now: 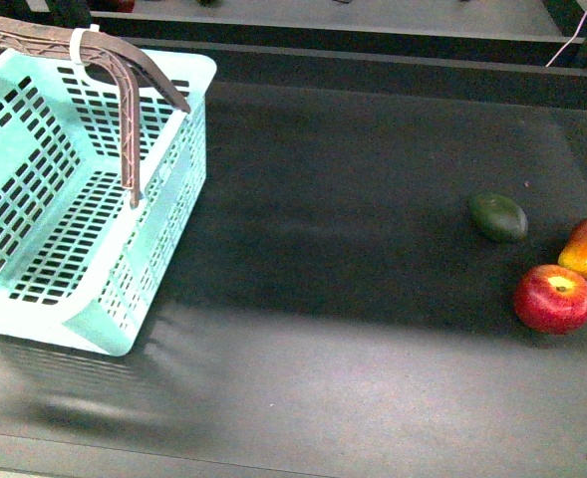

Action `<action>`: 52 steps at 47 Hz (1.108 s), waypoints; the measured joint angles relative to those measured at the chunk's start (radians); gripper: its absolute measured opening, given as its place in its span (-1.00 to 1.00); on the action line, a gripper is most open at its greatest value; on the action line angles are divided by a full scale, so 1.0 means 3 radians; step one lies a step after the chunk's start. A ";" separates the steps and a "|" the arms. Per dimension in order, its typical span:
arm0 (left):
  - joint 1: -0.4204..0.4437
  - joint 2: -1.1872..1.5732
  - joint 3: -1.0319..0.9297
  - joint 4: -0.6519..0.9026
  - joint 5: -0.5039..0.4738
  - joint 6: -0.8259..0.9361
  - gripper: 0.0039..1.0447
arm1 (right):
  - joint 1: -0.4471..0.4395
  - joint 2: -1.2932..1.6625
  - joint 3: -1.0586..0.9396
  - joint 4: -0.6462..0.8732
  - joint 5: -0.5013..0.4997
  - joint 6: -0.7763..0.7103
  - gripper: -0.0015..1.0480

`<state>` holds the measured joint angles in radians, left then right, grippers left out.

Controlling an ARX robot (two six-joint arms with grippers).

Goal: Pick apple with right arm and hold basket with left

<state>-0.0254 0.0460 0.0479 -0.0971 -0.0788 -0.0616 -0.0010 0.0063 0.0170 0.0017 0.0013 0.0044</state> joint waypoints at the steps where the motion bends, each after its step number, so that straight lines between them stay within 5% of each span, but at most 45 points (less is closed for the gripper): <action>1: -0.0036 0.0111 0.0069 -0.0161 -0.0112 -0.0141 0.87 | 0.0000 0.0000 0.0000 0.0000 0.0000 0.0000 0.83; 8: -0.0070 0.0801 0.0308 -0.0229 -0.0159 -0.0764 0.87 | 0.0000 -0.0003 0.0000 -0.0001 0.0000 0.0000 0.83; 20: 0.0366 0.2491 0.0988 0.0863 0.0538 -0.2070 0.87 | 0.0000 -0.0003 0.0000 -0.0001 0.0001 0.0000 0.83; 28: 0.0415 0.3774 0.1387 0.1317 0.0622 -0.3063 0.87 | 0.0000 -0.0003 0.0000 -0.0001 0.0000 0.0000 0.83; 52: 0.0223 0.5547 0.2586 0.1698 0.0600 -0.3746 0.87 | 0.0000 -0.0003 0.0000 -0.0001 0.0000 0.0000 0.83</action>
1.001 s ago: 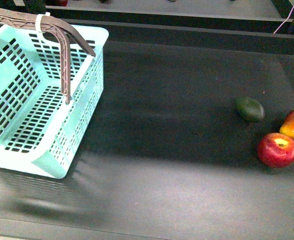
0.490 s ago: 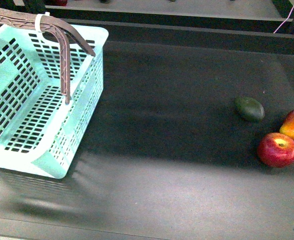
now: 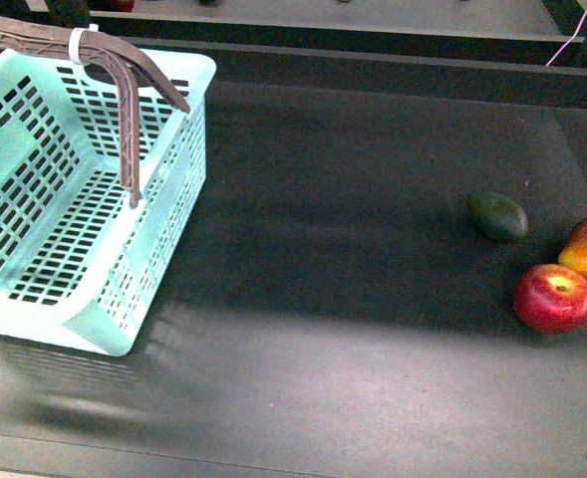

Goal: Pick apple with right arm and hold basket with left

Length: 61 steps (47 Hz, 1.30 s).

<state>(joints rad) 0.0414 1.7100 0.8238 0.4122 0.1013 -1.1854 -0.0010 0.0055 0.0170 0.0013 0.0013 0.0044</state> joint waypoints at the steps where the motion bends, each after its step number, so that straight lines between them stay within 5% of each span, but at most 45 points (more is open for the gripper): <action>1: -0.0004 0.0033 0.0039 -0.0001 -0.0001 -0.0010 0.87 | 0.0000 0.0000 0.0000 0.0000 0.0000 0.0000 0.83; 32: 0.0011 0.0694 0.0650 -0.0183 -0.0013 -0.0125 0.85 | 0.0000 0.0000 0.0000 0.0000 0.0000 0.0000 0.83; 38: 0.0025 0.0781 0.0712 -0.0287 -0.0037 -0.0130 0.32 | 0.0000 0.0000 0.0000 0.0000 0.0000 0.0000 0.83; 51: 0.0011 0.0786 0.0815 -0.0306 -0.0060 -0.0206 -0.50 | 0.0000 0.0000 0.0000 0.0000 0.0001 0.0000 0.83; 61: -0.0032 0.0738 0.0800 -0.0332 -0.0099 -0.0355 -0.57 | 0.0000 0.0000 0.0000 0.0000 0.0000 0.0000 0.83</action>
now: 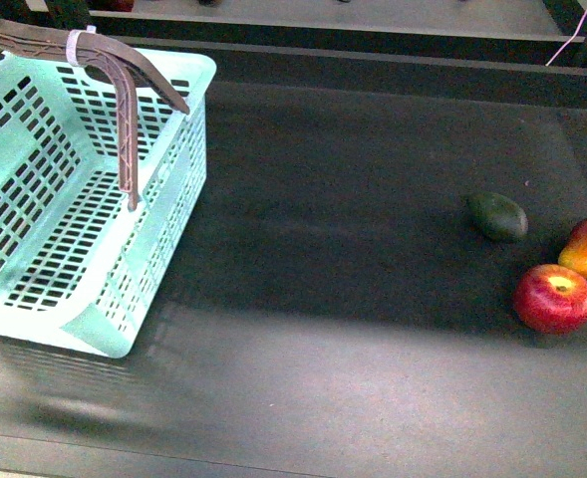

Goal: Pick apple with right arm and hold basket with left

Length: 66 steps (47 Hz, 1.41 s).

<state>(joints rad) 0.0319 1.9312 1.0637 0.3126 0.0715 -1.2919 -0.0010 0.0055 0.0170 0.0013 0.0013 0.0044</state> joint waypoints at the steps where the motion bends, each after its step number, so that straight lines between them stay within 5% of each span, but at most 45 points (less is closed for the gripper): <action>1: -0.0004 -0.0013 -0.0013 -0.0001 -0.0003 0.0000 -0.57 | 0.0000 0.0000 0.0000 0.0000 0.0000 0.0000 0.83; 30: -0.0469 -0.1746 -0.0572 -0.0712 0.0337 0.0618 -0.59 | 0.0000 0.0000 0.0000 0.0000 0.0000 0.0000 0.83; 66: -0.1391 -0.1916 -0.0615 -0.0919 0.0334 0.0853 -0.59 | 0.0000 0.0000 0.0000 0.0000 0.0000 0.0000 0.83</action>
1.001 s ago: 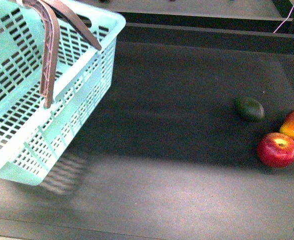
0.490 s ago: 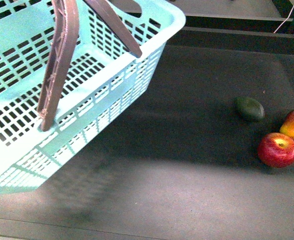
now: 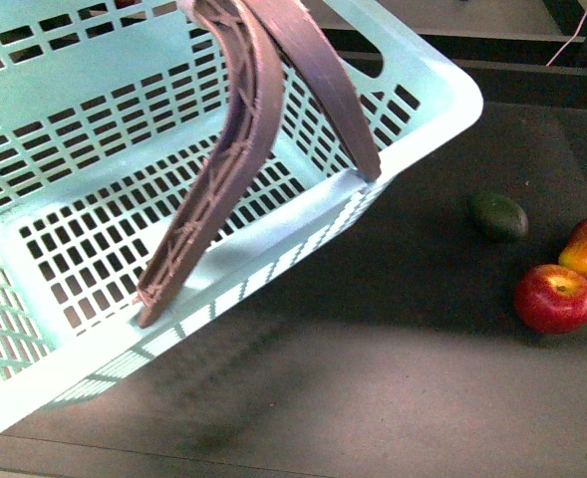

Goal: Pick apple with right arm and hold basket with left

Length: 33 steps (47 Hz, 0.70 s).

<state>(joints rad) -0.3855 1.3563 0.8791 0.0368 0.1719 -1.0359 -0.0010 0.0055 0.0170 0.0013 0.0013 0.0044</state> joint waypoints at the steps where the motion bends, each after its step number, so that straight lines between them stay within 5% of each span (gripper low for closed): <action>1: -0.0034 -0.0003 0.0000 -0.0003 -0.0009 0.0003 -0.59 | 0.0000 0.0000 0.0000 0.0000 0.0000 0.0000 0.83; 13: -0.0277 -0.0031 0.0000 0.0009 -0.0020 0.0006 -0.60 | 0.0000 0.0000 0.0000 0.0000 0.0000 0.0000 0.83; 33: -0.0286 -0.0034 0.0000 0.0010 -0.0075 0.0060 -0.60 | 0.0000 0.0000 0.0000 0.0000 0.0001 0.0000 0.83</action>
<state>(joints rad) -0.4713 1.3460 0.8791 0.0399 0.1493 -1.0180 -0.0010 0.0055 0.0170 0.0013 0.0017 0.0044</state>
